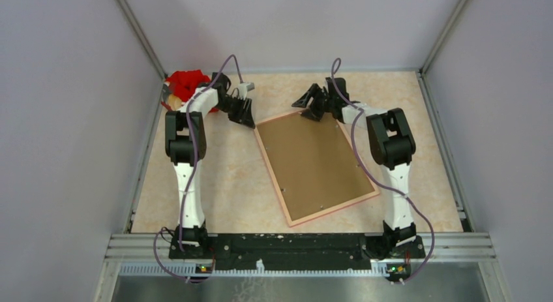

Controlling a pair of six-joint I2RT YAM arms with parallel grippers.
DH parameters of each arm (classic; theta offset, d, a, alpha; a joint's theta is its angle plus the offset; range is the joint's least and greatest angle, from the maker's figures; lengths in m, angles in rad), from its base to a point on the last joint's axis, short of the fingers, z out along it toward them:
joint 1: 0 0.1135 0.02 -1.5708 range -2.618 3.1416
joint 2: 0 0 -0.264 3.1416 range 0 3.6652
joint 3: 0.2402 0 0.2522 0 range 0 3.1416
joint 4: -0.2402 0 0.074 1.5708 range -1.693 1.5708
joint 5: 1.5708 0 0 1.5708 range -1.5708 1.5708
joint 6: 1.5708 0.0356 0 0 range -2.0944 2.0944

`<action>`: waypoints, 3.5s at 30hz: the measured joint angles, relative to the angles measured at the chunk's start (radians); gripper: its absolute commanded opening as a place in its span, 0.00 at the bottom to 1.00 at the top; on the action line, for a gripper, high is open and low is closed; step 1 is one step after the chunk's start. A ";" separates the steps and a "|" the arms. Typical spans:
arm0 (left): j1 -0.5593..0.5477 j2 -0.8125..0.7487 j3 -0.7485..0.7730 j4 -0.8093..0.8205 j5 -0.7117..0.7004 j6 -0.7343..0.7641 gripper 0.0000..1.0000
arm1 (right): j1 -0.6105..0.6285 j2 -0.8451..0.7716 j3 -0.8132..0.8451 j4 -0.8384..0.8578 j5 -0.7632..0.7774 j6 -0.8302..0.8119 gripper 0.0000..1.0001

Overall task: Put the photo into the frame
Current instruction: Install the photo frame at the center of the board, then turn over the photo frame at the center of the board.

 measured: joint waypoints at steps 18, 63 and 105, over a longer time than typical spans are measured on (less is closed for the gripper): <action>0.000 -0.006 -0.006 -0.012 -0.003 0.008 0.43 | 0.045 -0.012 -0.059 0.110 0.138 0.076 0.65; -0.002 -0.043 -0.084 -0.026 0.034 0.052 0.42 | 0.138 -0.042 -0.019 -0.014 0.471 0.114 0.53; 0.159 -0.628 -0.443 -0.211 -0.056 0.159 0.83 | 0.734 -0.368 -0.177 -0.605 0.721 -0.466 0.53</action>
